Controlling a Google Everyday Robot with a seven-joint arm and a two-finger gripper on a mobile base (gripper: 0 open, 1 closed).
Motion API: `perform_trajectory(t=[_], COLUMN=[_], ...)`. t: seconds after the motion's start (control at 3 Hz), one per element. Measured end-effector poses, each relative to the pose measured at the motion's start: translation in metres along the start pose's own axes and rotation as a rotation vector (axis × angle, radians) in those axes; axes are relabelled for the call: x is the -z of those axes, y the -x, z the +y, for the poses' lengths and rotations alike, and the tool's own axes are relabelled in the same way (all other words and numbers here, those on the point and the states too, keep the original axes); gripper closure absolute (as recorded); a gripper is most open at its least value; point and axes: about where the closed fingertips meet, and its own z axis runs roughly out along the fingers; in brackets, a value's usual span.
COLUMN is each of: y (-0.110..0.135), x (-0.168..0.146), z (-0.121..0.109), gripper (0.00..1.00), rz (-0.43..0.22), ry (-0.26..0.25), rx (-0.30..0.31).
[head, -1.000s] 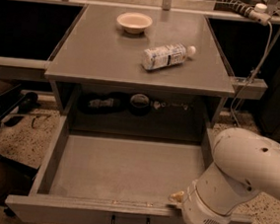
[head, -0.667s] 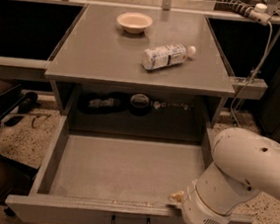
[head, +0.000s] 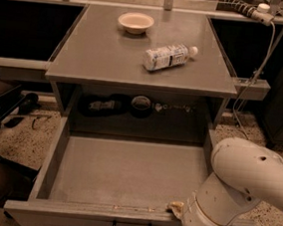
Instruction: Open top drawer
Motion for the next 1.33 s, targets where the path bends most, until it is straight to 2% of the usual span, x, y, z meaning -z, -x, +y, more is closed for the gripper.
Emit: perform_trajectory(t=[0.33, 0.67, 1.0, 1.33], y=[0.001, -0.005, -0.017, -0.017], x=[0.003, 0.002, 0.003, 0.003], z=[0.001, 0.012, 0.034, 0.034], gripper=[0.00, 0.00, 0.00, 0.00], rz=[0.000, -0.005, -0.012, -0.012], ry=[0.000, 0.008, 0.022, 0.022], rx=[0.000, -0.028, -0.078, -0.077])
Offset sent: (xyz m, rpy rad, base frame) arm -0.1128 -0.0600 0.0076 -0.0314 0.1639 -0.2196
